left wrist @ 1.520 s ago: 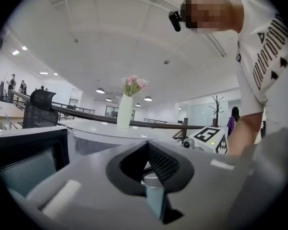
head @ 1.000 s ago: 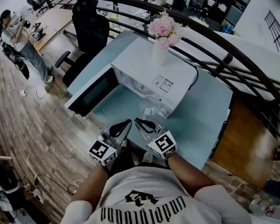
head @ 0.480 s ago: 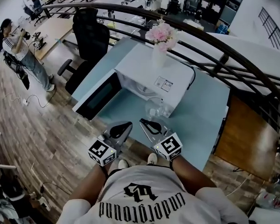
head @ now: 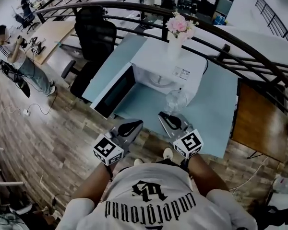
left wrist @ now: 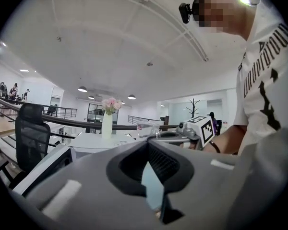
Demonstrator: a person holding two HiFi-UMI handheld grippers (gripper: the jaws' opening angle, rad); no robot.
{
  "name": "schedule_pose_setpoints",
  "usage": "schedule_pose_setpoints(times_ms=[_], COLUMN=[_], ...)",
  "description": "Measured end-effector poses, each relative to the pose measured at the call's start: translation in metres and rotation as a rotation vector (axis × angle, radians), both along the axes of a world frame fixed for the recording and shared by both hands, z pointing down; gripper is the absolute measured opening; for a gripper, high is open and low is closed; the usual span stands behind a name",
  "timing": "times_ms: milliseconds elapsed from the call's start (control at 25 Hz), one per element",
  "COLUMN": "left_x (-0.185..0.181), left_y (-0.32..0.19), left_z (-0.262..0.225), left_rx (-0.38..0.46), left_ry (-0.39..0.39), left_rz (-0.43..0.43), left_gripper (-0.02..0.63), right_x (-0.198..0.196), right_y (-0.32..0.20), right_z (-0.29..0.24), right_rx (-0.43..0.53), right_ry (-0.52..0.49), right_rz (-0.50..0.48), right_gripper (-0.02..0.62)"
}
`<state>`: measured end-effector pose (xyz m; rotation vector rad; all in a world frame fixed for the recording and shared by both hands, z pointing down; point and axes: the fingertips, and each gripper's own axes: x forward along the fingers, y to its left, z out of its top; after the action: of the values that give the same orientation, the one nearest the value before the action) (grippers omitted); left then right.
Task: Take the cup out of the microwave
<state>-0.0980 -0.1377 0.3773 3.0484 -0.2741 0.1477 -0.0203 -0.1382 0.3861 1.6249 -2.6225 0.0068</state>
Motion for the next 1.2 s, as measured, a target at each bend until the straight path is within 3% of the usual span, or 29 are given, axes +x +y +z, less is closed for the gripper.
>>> schedule_pose_setpoints(times_ms=[240, 480, 760, 1200], left_x=[-0.025, -0.033, -0.016, 0.026], left_y=[0.02, 0.043, 0.073, 0.175], left_z=[0.007, -0.001, -0.018, -0.01], left_rx=[0.012, 0.028, 0.049, 0.043], left_ry=[-0.011, 0.009, 0.033, 0.051], left_rz=[0.118, 0.149, 0.113, 0.064], left_gripper=[0.049, 0.049, 0.049, 0.049], right_x=[-0.028, -0.031, -0.009, 0.024], right_y=[0.026, 0.057, 0.104, 0.21], right_z=[-0.006, -0.015, -0.022, -0.021], right_rx=[0.003, 0.006, 0.006, 0.0], right_ry=[-0.002, 0.008, 0.011, 0.023], right_rz=[0.073, 0.089, 0.058, -0.03], right_gripper=[0.02, 0.02, 0.02, 0.02])
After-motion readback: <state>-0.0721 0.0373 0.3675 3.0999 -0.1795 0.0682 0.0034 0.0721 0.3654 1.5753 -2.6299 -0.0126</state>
